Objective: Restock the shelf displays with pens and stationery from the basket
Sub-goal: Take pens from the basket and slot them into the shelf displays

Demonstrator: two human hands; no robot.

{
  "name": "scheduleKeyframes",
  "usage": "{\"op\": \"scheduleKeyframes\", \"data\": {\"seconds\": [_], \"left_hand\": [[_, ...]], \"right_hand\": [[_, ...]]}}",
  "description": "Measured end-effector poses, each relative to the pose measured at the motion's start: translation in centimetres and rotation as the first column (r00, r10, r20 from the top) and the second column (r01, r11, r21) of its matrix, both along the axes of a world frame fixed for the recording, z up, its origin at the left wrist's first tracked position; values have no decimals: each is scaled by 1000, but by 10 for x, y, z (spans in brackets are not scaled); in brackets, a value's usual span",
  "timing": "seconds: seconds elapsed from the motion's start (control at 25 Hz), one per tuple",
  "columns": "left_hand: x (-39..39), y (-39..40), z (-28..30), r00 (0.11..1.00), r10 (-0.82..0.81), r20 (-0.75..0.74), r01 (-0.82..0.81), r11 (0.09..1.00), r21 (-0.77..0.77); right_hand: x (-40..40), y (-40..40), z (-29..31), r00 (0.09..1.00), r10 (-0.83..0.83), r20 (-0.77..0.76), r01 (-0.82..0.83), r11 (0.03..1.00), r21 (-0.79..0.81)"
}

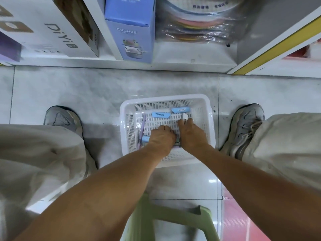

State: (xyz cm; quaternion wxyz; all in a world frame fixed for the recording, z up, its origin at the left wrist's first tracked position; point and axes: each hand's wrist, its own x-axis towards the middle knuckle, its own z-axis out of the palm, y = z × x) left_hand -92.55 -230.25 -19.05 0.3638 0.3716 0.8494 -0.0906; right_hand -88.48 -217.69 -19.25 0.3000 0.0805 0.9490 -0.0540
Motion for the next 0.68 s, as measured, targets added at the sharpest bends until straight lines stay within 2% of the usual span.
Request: {"op": "scheduleKeyframes", "data": {"seconds": [0.16,0.24,0.36,0.44,0.52,0.6,0.68], "left_hand": [[10,-18,-7,998,-53,-47,57,992,109],[13,-28,-11,1000,18,6,-19,982,186],[4,-35,-12,962,179,208,-236,928,290],[-11,-39,-9,888,286,360,-397,871,288],[-22,-43,-5,804,418,424,-557,779,288],[-31,-45,0,739,589,327,-673,666,321],[-34,-47,2,700,699,149,-700,630,336]], "right_hand": [[8,-7,1,998,64,-21,-61,993,101],[9,-7,1,999,34,-26,-31,995,97],[2,0,4,986,-128,-111,122,991,-62],[-5,5,8,932,-312,-186,267,935,-234],[-11,8,9,865,-455,-210,376,867,-326],[-16,11,6,835,-523,-169,456,831,-319],[-21,10,1,838,-534,-115,487,826,-283]]}}
